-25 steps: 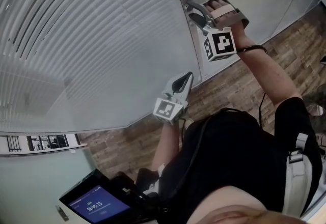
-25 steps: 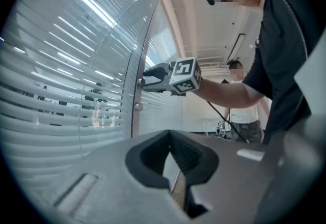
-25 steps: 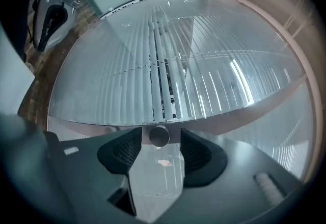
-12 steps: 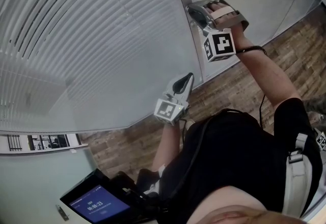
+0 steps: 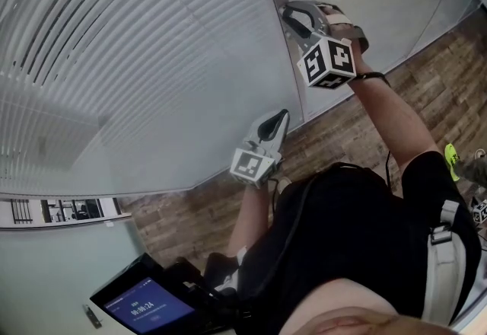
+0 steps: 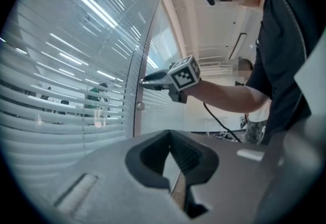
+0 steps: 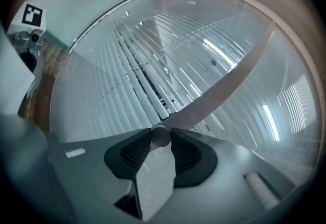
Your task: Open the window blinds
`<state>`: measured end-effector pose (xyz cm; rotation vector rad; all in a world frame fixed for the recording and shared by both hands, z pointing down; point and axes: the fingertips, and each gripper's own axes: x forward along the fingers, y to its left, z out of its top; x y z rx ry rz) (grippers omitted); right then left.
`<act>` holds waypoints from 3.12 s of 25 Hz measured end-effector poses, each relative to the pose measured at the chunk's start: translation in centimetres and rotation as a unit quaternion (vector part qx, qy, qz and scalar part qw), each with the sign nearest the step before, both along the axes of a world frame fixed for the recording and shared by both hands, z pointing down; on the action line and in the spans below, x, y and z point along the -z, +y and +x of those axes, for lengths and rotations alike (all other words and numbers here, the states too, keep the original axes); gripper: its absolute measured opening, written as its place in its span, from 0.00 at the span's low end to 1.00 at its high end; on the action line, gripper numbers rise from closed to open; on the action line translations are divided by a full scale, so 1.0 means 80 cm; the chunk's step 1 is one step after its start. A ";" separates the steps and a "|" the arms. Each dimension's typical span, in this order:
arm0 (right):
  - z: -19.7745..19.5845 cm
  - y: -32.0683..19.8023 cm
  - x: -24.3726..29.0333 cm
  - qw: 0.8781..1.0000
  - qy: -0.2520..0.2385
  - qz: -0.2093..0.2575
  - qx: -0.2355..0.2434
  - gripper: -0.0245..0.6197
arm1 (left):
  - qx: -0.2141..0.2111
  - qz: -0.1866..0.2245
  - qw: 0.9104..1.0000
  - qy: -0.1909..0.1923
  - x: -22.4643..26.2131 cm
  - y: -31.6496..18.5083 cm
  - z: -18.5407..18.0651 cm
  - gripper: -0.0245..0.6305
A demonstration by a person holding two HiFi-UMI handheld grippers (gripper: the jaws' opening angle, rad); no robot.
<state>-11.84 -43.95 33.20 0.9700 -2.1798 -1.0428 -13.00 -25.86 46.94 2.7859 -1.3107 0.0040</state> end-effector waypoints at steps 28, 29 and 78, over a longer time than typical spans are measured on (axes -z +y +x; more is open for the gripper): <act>0.011 -0.007 0.009 0.944 -0.278 -0.176 -0.020 0.24 | -0.004 0.002 1.000 0.002 0.002 0.001 0.007 0.04; 0.011 -0.007 0.010 0.943 -0.280 -0.177 -0.018 0.24 | -0.004 0.001 1.000 0.002 0.001 0.002 0.007 0.04; 0.118 0.188 -0.142 0.888 -0.342 -0.270 0.149 0.05 | -0.045 -0.006 0.998 0.034 0.022 -0.024 0.020 0.04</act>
